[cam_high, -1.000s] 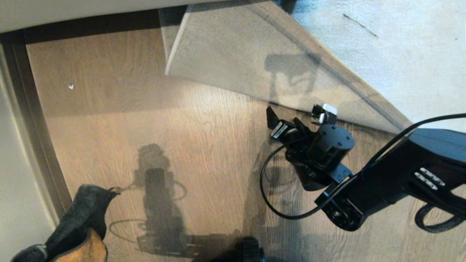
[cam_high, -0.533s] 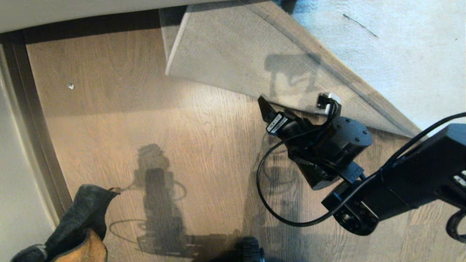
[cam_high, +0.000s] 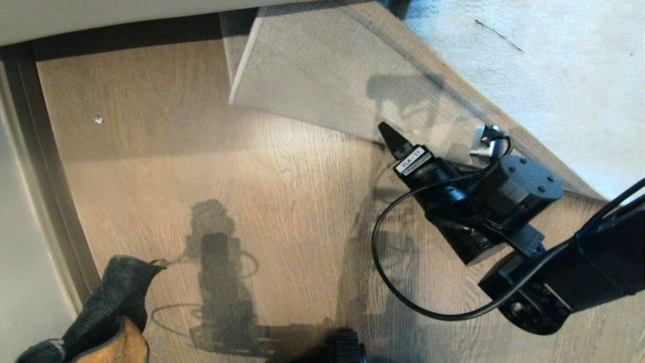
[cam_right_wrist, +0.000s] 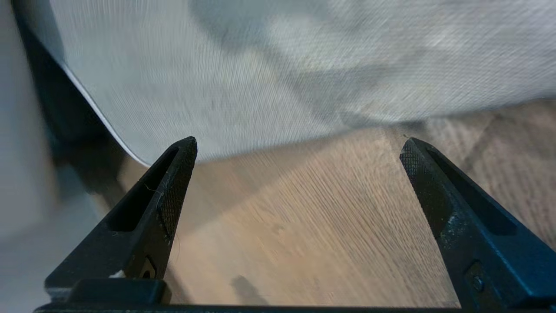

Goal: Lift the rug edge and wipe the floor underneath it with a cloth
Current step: Lift up the carpet

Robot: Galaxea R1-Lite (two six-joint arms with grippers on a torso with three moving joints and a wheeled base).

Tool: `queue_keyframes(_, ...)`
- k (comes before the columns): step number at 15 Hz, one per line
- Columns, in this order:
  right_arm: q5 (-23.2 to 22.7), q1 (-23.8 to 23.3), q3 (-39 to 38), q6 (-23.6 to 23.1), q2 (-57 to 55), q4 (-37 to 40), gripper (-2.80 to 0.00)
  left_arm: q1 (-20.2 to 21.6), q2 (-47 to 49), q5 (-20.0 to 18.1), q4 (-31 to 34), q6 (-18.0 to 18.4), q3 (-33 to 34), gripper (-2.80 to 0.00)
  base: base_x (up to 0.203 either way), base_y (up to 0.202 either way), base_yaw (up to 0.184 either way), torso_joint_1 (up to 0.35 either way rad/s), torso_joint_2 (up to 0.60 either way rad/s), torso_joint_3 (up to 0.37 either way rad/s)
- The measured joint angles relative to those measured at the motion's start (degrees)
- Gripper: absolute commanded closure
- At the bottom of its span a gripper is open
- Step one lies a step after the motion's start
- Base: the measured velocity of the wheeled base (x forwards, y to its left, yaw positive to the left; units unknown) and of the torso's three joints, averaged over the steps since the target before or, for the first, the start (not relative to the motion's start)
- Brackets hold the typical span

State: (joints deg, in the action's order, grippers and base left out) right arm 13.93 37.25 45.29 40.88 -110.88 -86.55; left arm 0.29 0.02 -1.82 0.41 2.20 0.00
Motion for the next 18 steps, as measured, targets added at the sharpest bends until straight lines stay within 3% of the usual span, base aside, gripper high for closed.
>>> queue_keyframes(3,-8.1,-6.0,-0.1,7.0,2.8,2.1,-2.8,-0.1,0.0,0.0,0.0,0.0,0.0,0.0,0.0,0.0,0.0,0.0,0.0,0.0)
queue_keyframes(5,-14.2,-9.5,1.0,9.0,4.5,2.6,-2.8,0.0,0.0,0.0,0.0,0.0,0.0,0.0,0.0,0.0,0.0,0.0,0.0,0.0)
queue_keyframes(8,-19.7,-13.1,3.6,12.1,6.5,3.6,-2.8,0.0,0.0,0.0,0.0,0.0,0.0,0.0,0.0,0.0,0.0,0.0,0.0,0.0)
queue_keyframes(12,-21.9,-15.9,9.8,16.1,8.6,12.1,-2.8,0.0,0.0,0.0,0.0,0.0,0.0,0.0,0.0,0.0,0.0,0.0,0.0,0.0)
queue_keyframes(15,-22.1,-17.7,13.9,22.6,10.0,21.8,-2.8,0.0,0.0,0.0,0.0,0.0,0.0,0.0,0.0,0.0,0.0,0.0,0.0,0.0)
queue_keyframes(18,-24.4,-18.7,16.2,32.1,11.5,35.0,-2.8,0.0,0.0,0.0,0.0,0.0,0.0,0.0,0.0,0.0,0.0,0.0,0.0,0.0)
